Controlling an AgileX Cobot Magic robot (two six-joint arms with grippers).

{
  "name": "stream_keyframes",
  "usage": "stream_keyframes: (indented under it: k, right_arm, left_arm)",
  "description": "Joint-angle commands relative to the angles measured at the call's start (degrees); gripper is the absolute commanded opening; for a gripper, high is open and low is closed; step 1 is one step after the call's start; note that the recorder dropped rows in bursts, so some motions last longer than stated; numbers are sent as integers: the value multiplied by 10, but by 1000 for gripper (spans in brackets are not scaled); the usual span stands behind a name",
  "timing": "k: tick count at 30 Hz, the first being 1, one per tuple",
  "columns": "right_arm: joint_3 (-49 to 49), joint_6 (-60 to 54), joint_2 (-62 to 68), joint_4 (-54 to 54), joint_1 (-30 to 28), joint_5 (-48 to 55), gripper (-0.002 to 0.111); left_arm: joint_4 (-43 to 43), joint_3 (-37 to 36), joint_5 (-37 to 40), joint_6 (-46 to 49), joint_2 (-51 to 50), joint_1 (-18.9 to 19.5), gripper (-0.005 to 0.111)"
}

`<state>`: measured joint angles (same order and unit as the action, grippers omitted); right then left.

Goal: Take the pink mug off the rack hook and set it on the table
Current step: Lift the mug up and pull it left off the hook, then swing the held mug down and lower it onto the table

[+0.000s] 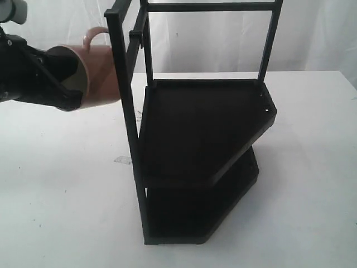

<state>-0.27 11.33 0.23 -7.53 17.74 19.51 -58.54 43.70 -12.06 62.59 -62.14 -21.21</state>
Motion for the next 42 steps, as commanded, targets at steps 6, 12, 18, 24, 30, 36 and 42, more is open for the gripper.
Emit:
stream_keyframes:
  k: [6,12,18,24,30,36,42]
  right_arm:
    - [3,0,-2,2,-2,-2,0]
    - [3,0,-2,2,-2,-2,0]
    - [3,0,-2,2,-2,-2,0]
    - [3,0,-2,2,-2,-2,0]
    - [3,0,-2,2,-2,-2,0]
    - [3,0,-2,2,-2,-2,0]
    - [3,0,-2,2,-2,-2,0]
  left_arm:
    - [-242,3,-123,284,23,-2,0]
    - [-414,-21,-132,531,22,-2,0]
    - [-414,-37,-90,523,13,-2,0]
    - [-414,-14,69,496,12,-2,0]
    - [-414,15,-92,481,22,-2,0]
    - [-414,38,-246,533,22,-2,0]
    - [-414,23,-274,584,22,-2,0]
